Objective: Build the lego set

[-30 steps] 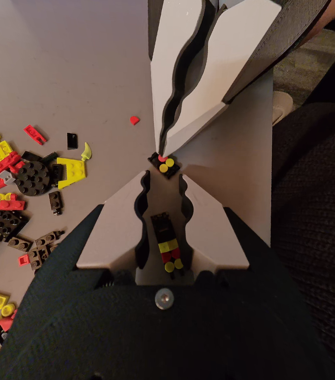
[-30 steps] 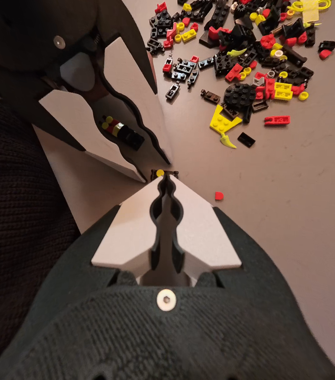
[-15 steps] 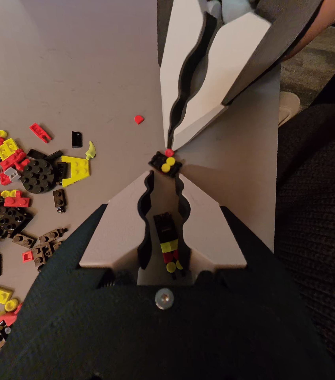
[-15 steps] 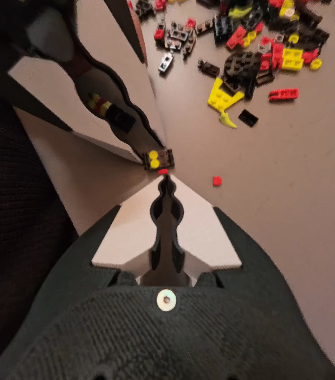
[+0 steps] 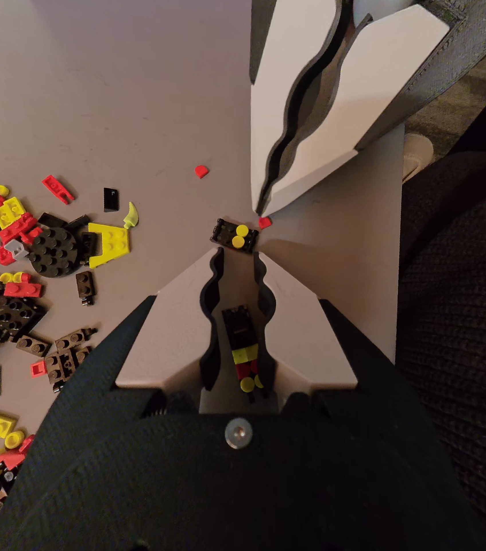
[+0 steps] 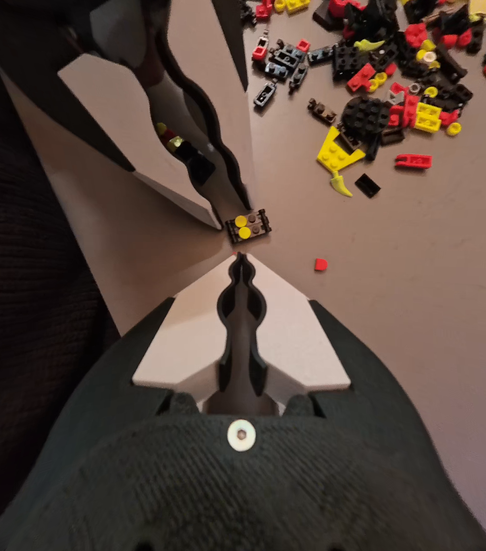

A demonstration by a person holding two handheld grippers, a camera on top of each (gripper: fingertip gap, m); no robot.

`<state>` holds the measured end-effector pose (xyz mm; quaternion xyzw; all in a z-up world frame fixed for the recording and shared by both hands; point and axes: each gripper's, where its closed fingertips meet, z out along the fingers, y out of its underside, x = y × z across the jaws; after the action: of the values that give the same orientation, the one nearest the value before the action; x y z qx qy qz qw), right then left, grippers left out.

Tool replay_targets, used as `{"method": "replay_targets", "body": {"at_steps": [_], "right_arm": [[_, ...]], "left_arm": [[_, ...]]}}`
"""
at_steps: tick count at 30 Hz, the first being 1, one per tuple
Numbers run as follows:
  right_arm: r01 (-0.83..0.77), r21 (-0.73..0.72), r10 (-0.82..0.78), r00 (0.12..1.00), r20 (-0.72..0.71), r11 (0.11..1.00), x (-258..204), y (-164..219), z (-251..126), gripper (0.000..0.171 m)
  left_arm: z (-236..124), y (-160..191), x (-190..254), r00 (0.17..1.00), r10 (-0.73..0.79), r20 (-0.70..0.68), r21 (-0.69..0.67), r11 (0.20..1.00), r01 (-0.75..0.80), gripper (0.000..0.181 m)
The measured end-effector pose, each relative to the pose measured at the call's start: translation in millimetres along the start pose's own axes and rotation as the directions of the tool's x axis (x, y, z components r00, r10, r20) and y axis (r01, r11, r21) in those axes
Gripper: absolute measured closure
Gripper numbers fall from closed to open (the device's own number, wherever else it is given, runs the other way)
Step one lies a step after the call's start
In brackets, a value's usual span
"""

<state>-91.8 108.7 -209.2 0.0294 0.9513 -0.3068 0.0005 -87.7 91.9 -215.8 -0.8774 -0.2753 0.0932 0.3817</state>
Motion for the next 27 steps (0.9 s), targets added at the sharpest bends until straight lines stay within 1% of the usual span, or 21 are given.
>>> {"method": "replay_targets", "body": {"at_steps": [1, 4, 10, 12, 16, 18, 21, 24, 27], "right_arm": [[0.005, -0.006, -0.004, 1.000, 0.015, 1.000, -2, 1, 1, 0.167], [0.001, -0.022, 0.000, 0.999, 0.049, 1.000, -6, 5, 4, 0.161], [-0.009, -0.019, 0.010, 0.998, 0.063, 1.000, -6, 5, 5, 0.164], [-0.016, 0.008, 0.016, 0.998, 0.067, 1.000, -6, 0, 2, 0.164], [-0.089, 0.133, 0.076, 0.992, 0.100, 0.987, -4, -20, -13, 0.164], [-0.163, 0.203, 0.133, 0.979, 0.152, 0.966, -3, -31, -21, 0.165], [-0.313, 0.284, 0.217, 0.921, 0.324, 0.906, -8, -46, -33, 0.164], [-0.431, 0.301, 0.268, 0.848, 0.458, 0.851, -9, -52, -43, 0.165], [-0.469, 0.270, 0.290, 0.812, 0.507, 0.841, -11, -49, -42, 0.165]], "left_arm": [[0, 0, 0, 1.000, 0.002, 0.000, 0.000, 1.000, -0.002, 0.164], [0, 0, 1, 1.000, 0.011, 0.001, 0.001, 1.000, -0.011, 0.164], [-1, -1, 1, 1.000, 0.013, 0.003, 0.007, 1.000, -0.013, 0.164], [-2, -2, 1, 1.000, 0.009, 0.006, 0.023, 1.000, -0.010, 0.164], [-11, -12, 0, 1.000, 0.023, 0.006, 0.104, 0.994, -0.024, 0.164], [-17, -17, 0, 0.998, 0.057, 0.012, 0.155, 0.986, -0.058, 0.164], [-29, -30, 1, 0.988, 0.144, 0.056, 0.251, 0.956, -0.154, 0.165], [-39, -41, 5, 0.963, 0.242, 0.123, 0.329, 0.905, -0.269, 0.168], [-44, -47, 14, 0.936, 0.314, 0.159, 0.367, 0.861, -0.351, 0.171]]}}
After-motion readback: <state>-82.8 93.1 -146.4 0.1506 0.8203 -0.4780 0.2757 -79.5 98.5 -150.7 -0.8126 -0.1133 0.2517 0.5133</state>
